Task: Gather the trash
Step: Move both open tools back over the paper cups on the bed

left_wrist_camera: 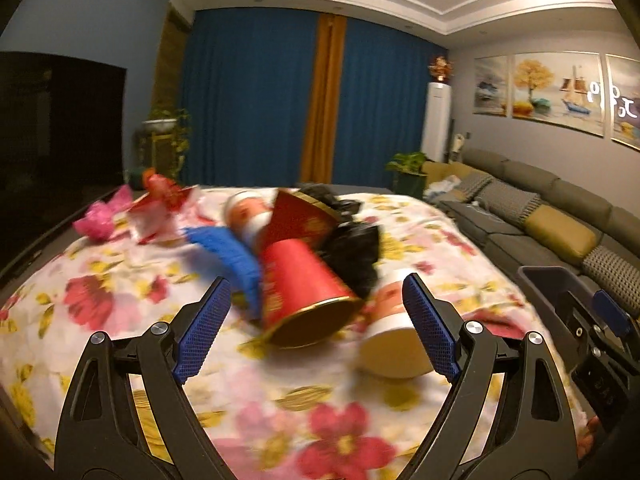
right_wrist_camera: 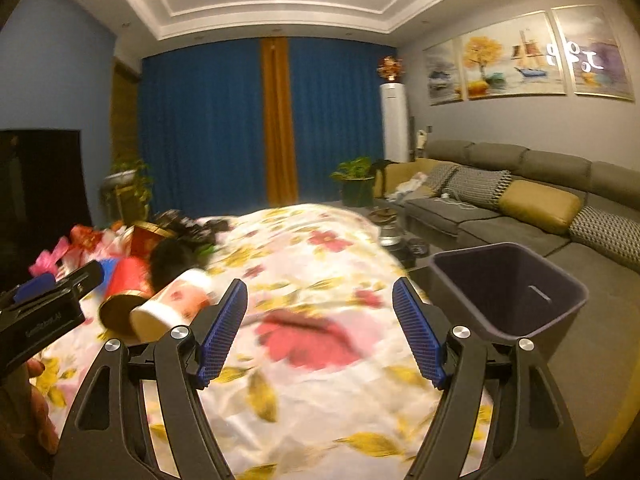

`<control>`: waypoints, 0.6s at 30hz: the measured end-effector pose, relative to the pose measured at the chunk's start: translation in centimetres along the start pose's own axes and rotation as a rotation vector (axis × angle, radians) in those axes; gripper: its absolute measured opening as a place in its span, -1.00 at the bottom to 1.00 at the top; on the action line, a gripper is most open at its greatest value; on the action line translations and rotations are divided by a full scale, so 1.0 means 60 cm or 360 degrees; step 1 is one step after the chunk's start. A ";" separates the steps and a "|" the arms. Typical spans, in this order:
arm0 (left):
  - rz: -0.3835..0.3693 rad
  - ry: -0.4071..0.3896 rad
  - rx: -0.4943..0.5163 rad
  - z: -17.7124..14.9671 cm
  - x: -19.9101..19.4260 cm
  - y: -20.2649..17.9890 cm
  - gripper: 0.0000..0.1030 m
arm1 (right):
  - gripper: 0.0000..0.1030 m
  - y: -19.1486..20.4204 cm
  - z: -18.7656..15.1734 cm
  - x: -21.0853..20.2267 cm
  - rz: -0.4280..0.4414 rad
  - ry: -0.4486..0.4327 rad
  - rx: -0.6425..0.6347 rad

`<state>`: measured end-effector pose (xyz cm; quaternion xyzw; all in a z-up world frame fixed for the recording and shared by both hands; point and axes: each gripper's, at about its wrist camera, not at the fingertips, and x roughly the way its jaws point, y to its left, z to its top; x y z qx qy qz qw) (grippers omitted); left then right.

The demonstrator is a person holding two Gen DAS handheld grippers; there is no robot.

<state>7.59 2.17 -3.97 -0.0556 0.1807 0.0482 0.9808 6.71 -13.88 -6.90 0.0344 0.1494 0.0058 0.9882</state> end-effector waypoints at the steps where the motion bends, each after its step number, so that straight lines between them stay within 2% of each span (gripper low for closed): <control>1: 0.0014 0.0007 -0.0006 -0.004 0.003 0.009 0.67 | 0.43 0.012 -0.006 0.003 0.0029 0.0011 -0.0017; 6: 0.0050 0.0032 -0.0044 -0.015 0.012 0.051 0.66 | 0.43 0.064 -0.030 0.024 0.0129 0.0071 -0.0109; 12: 0.0065 0.0045 -0.0038 -0.025 0.023 0.071 0.66 | 0.35 0.107 -0.042 0.051 0.0171 0.0104 -0.0194; 18: 0.0064 0.0084 -0.0028 -0.031 0.040 0.079 0.63 | 0.14 0.128 -0.042 0.074 0.0185 0.0129 -0.0212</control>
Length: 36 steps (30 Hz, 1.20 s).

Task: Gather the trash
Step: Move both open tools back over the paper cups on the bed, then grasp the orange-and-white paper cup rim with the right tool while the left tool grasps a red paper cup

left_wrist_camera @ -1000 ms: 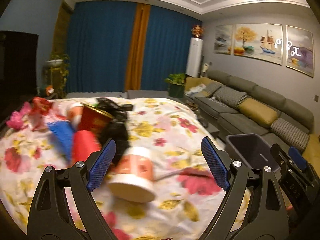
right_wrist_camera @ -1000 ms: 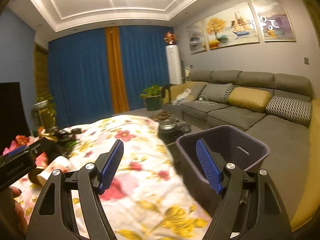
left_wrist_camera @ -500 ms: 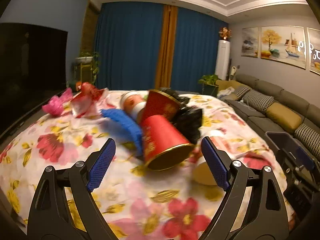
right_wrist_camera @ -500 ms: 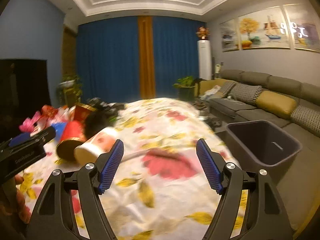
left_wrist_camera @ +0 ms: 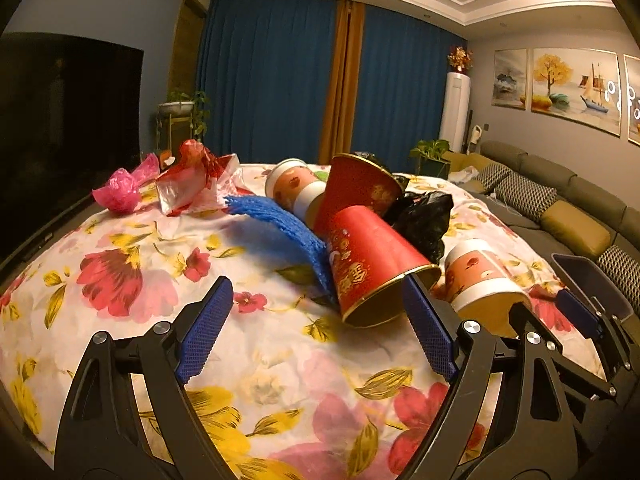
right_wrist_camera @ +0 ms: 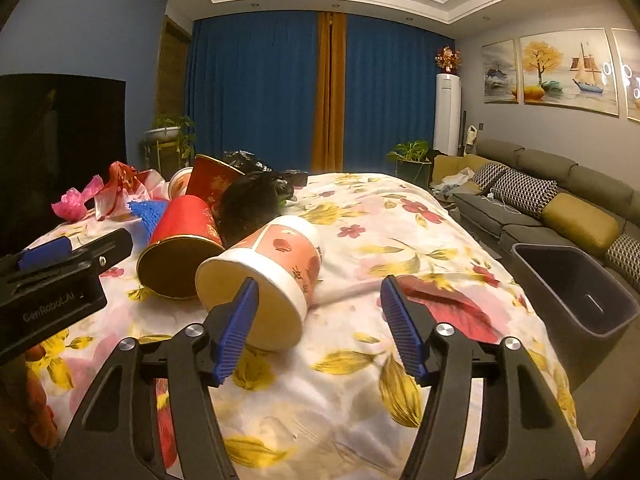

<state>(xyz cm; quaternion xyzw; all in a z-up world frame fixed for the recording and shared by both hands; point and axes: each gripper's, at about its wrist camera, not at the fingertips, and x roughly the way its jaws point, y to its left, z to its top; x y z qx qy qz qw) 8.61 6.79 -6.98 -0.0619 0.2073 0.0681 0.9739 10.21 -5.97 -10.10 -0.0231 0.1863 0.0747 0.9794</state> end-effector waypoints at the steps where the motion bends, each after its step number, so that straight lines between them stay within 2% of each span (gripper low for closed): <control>1: -0.0002 0.0009 0.0004 -0.001 0.003 0.000 0.62 | 0.07 0.001 0.001 0.004 0.0006 0.0009 -0.0004; 10: -0.0032 0.0061 0.0047 -0.006 0.026 -0.012 0.44 | -0.48 0.008 0.001 0.020 0.0040 0.0069 -0.0024; 17: -0.0042 0.0179 0.0091 -0.010 0.058 -0.026 0.01 | -0.79 -0.001 0.003 0.015 0.0045 0.0058 -0.0004; 21: -0.0045 0.0214 0.0070 -0.011 0.064 -0.025 -0.22 | -0.83 -0.006 0.003 0.011 0.0040 0.0048 0.0010; 26: -0.0056 0.0216 0.0056 -0.011 0.063 -0.025 -0.27 | -0.89 -0.016 0.007 0.003 0.0037 0.0028 0.0032; 33: -0.0065 0.0247 0.0053 -0.012 0.069 -0.027 -0.80 | -0.92 -0.027 0.008 -0.001 0.0034 0.0029 0.0055; 36: -0.0057 0.0233 0.0049 -0.011 0.065 -0.027 -0.90 | -0.92 -0.031 0.008 -0.004 0.0036 0.0027 0.0066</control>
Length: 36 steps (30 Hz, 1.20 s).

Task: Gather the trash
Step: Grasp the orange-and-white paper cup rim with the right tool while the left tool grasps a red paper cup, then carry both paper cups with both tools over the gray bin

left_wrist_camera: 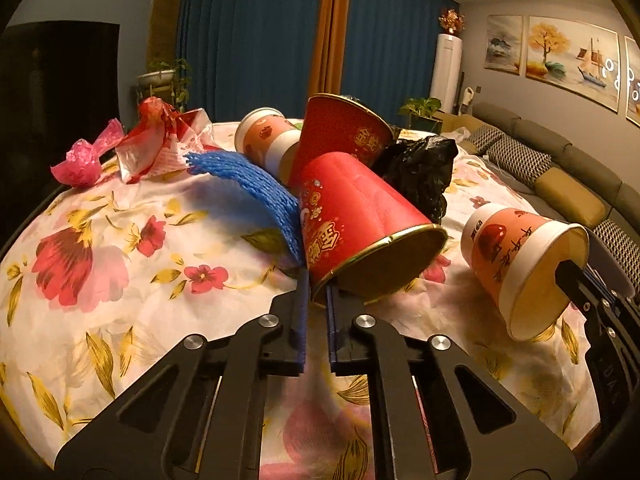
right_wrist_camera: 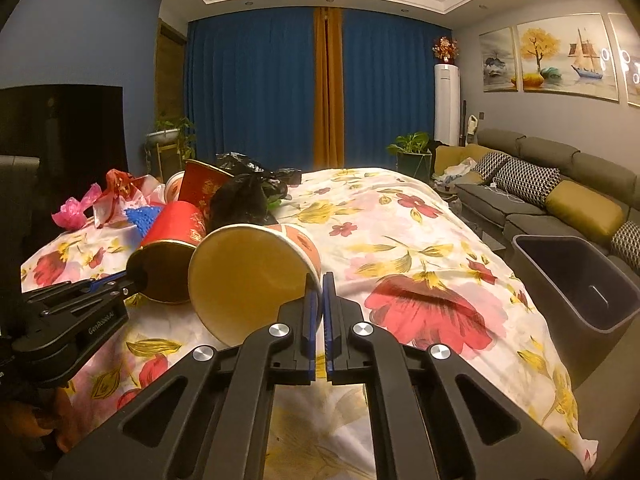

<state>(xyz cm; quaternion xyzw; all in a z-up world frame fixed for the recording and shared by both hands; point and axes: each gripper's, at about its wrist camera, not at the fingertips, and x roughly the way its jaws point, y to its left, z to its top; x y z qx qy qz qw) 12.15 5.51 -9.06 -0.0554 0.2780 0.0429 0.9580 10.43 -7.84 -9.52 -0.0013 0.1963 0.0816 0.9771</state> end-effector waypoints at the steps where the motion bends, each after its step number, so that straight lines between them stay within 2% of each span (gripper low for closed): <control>1: 0.0002 -0.0006 -0.0002 0.001 -0.002 0.000 -0.91 | -0.92 -0.001 0.000 -0.002 -0.0001 -0.0004 0.0001; 13: -0.0011 -0.0125 0.0004 0.005 -0.046 -0.005 -0.95 | -0.92 -0.016 0.005 -0.024 -0.0026 -0.0038 0.0024; 21: -0.0074 -0.0197 0.0019 0.008 -0.082 -0.018 -0.95 | -0.92 -0.026 0.008 -0.040 -0.0042 -0.0057 0.0039; 36: -0.0177 -0.0262 0.0089 0.020 -0.108 -0.067 -0.95 | -0.93 -0.053 0.023 -0.081 -0.0116 -0.0132 0.0074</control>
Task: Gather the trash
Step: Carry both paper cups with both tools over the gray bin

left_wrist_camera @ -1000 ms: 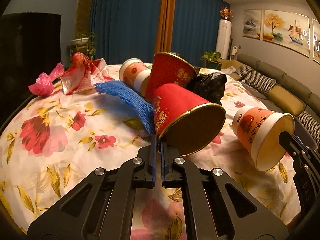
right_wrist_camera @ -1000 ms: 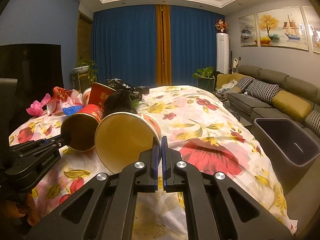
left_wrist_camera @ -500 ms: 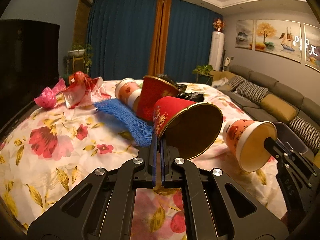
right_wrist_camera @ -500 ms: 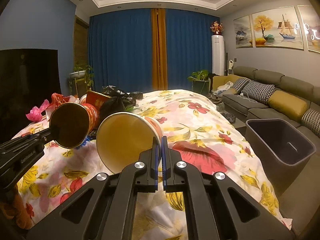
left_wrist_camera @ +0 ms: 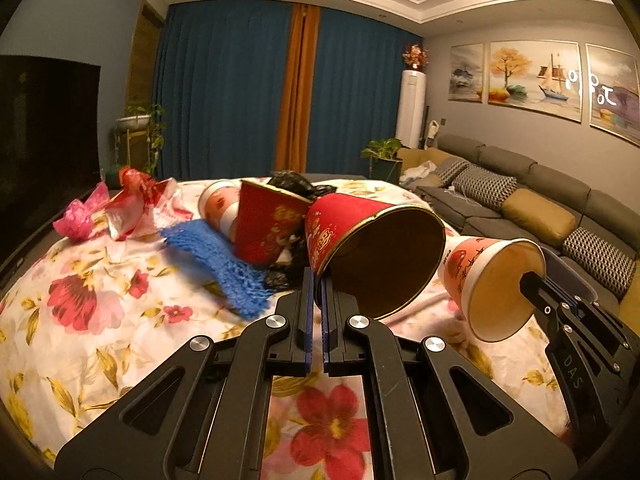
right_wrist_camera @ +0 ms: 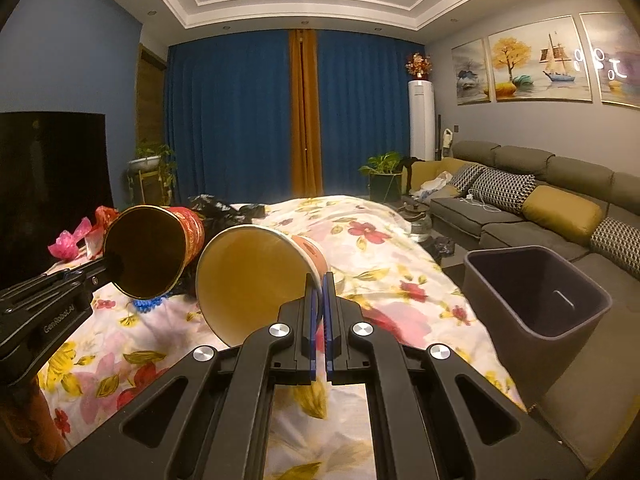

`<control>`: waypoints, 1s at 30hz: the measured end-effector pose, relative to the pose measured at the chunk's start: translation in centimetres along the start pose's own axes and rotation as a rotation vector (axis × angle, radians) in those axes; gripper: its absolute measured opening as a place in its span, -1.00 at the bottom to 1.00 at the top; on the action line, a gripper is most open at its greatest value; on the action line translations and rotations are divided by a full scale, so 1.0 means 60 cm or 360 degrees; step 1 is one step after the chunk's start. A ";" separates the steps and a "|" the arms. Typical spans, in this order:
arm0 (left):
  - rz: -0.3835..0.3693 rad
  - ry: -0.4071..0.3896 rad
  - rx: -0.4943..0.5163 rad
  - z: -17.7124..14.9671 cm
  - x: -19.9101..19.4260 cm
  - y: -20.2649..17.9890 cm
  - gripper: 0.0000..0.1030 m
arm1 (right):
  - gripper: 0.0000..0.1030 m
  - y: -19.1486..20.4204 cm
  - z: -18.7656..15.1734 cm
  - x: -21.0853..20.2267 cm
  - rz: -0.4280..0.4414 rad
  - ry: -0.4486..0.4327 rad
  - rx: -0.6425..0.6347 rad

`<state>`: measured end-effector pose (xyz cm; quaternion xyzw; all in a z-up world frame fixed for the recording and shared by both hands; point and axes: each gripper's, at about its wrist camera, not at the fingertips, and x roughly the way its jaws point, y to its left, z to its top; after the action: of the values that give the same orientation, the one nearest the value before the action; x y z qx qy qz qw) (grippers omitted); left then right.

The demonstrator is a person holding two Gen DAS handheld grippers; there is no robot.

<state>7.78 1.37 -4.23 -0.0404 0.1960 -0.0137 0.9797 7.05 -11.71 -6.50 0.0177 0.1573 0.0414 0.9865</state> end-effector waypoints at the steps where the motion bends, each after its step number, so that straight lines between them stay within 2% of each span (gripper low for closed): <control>1: -0.0007 -0.0005 0.0007 0.001 0.000 -0.005 -0.95 | -0.93 -0.003 0.001 -0.003 -0.0009 -0.0006 0.0002; 13: -0.0133 -0.0021 0.0043 0.021 0.007 -0.071 -0.96 | -0.93 -0.056 0.013 -0.026 -0.0117 -0.0056 0.0055; 30: -0.0409 -0.0057 0.0157 0.071 0.051 -0.231 -0.95 | -0.93 -0.207 0.058 -0.051 -0.0492 -0.0175 0.0135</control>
<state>12.07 -12.28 -0.31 -0.0172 0.1708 -0.1480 0.9740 6.16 -24.40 -2.85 0.0373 0.1055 -0.1185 0.9866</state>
